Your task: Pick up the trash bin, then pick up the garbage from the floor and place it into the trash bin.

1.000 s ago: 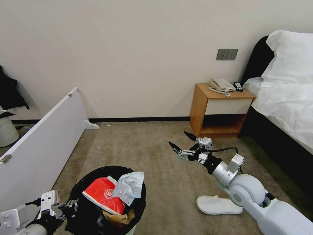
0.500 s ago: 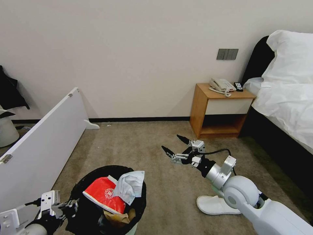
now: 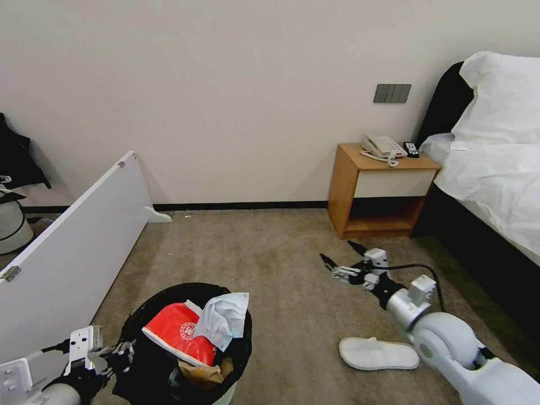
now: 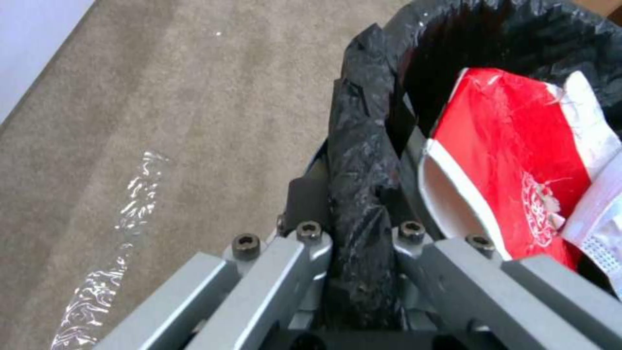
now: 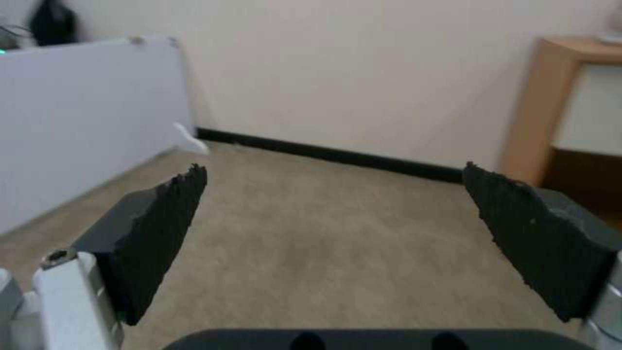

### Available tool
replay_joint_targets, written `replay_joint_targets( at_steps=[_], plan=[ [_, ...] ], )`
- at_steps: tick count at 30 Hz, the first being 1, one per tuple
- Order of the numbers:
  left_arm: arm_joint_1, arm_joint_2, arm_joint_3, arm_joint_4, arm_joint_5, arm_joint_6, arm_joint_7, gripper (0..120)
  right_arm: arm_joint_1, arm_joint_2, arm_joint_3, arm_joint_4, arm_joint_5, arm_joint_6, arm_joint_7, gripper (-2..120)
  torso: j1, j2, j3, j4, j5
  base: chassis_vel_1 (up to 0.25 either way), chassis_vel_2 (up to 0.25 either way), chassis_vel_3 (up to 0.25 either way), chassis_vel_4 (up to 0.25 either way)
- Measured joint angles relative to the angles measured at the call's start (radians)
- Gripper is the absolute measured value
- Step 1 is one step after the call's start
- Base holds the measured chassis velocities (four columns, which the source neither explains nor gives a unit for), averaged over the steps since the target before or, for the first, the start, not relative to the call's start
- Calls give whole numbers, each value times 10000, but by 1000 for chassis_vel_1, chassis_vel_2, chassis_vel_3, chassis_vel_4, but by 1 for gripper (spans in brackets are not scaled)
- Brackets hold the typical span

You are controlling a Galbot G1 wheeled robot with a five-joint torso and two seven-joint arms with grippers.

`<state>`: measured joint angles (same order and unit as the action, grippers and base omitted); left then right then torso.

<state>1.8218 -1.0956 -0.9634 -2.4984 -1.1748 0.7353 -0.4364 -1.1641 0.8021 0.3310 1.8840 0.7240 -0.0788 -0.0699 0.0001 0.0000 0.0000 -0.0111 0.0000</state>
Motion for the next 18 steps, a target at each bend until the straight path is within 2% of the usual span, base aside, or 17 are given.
replay_joint_targets(
  at_steps=[7,18],
  plan=[
    [-34,38,59,40,31,0,21,4,-1334,171,1276,151,-348,-87,-10,100,0,0,0,-2,0,0,0,0,0],
    [-19,66,45,45,25,1,26,4,-2416,533,2291,99,-1332,-250,-209,100,0,0,0,-1,0,0,0,0,0]
  ],
)
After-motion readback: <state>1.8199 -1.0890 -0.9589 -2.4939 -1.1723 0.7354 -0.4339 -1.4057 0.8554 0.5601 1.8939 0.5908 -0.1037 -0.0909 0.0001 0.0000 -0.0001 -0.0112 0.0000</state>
